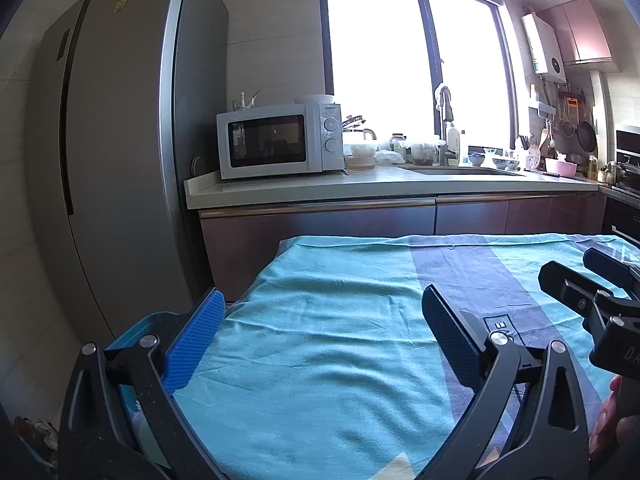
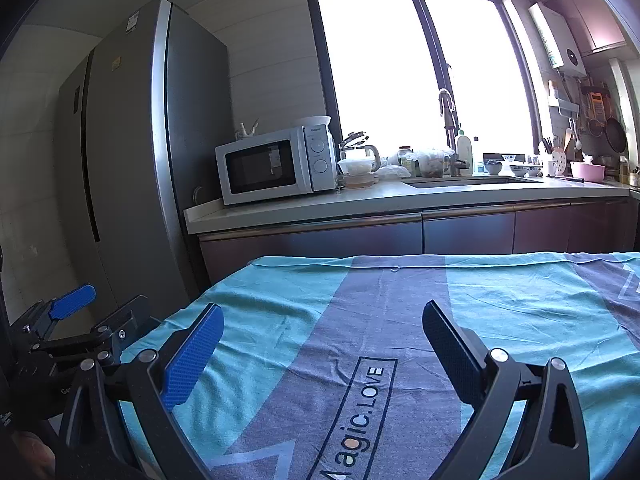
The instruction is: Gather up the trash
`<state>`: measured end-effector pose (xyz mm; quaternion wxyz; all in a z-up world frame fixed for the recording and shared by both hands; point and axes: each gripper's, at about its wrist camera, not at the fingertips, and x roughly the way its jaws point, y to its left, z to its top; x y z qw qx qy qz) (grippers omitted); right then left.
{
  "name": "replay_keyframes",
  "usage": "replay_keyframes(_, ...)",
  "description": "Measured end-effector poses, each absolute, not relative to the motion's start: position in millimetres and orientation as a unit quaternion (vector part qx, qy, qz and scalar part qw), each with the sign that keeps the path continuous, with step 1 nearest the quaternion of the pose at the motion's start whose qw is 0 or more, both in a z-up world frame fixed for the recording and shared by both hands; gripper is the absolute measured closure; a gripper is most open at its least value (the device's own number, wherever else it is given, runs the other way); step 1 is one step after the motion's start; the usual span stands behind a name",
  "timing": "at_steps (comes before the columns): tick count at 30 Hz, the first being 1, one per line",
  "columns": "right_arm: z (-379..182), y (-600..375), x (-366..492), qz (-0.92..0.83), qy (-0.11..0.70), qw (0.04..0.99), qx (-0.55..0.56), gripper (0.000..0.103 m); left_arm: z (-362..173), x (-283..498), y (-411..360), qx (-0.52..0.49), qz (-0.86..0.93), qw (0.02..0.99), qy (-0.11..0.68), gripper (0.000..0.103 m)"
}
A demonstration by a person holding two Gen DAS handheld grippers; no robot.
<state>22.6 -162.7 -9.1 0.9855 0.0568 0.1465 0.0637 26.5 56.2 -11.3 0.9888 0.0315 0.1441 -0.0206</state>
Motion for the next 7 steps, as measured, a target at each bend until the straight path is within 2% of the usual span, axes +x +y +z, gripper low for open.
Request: replay_keyframes(7, -14, -195, 27, 0.026, 0.174, 0.983, 0.060, 0.007, -19, 71, 46, 0.021, -0.060, 0.972, 0.225, 0.006)
